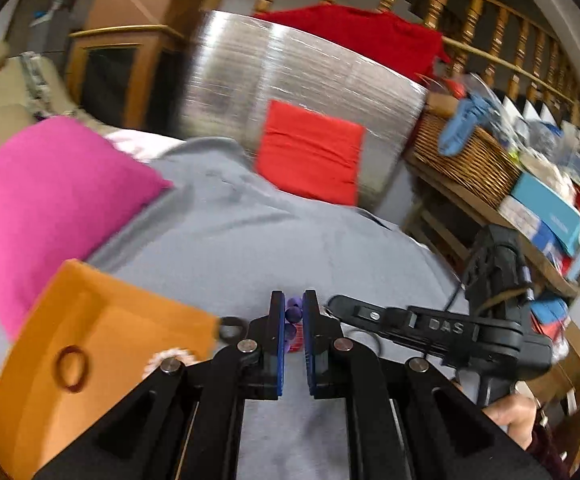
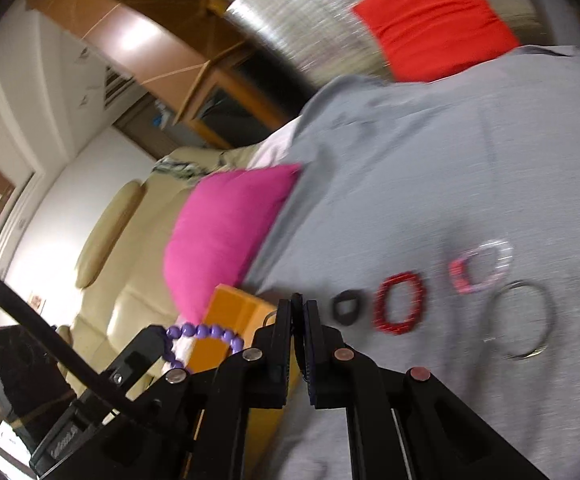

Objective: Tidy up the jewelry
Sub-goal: 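Carry the purple bracelet and black cord clip over the orange box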

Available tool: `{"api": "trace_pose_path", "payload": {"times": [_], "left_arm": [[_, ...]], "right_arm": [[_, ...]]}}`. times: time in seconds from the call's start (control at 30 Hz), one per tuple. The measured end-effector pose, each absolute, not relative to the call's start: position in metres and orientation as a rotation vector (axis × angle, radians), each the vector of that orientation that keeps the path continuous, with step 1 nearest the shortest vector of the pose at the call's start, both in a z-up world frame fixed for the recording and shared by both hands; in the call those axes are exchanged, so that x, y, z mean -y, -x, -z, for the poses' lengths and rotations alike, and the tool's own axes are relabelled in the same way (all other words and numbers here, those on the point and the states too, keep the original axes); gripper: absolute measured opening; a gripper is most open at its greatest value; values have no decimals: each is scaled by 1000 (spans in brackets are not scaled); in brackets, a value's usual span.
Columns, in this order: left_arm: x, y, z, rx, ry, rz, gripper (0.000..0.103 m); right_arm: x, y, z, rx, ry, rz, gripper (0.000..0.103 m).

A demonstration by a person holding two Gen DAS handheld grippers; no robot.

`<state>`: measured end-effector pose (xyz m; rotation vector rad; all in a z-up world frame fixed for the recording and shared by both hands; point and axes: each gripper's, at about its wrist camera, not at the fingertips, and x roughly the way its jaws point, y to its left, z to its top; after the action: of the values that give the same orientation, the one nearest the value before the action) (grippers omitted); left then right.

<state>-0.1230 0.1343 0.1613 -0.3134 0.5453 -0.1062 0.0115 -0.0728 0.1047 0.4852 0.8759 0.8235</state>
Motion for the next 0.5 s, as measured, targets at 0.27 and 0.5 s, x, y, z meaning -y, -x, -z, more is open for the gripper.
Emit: {"api": "trace_pose_path", "payload": {"times": [0.27,0.5], "left_arm": [[-212,163,-136,-571,374,-119,9],[-252,167,-92,-694,431,-281,9]], "right_arm": [[8,25,-109,-875,-459,-978,7],[-41,52,-97,-924,-426,-1075,7]]}}
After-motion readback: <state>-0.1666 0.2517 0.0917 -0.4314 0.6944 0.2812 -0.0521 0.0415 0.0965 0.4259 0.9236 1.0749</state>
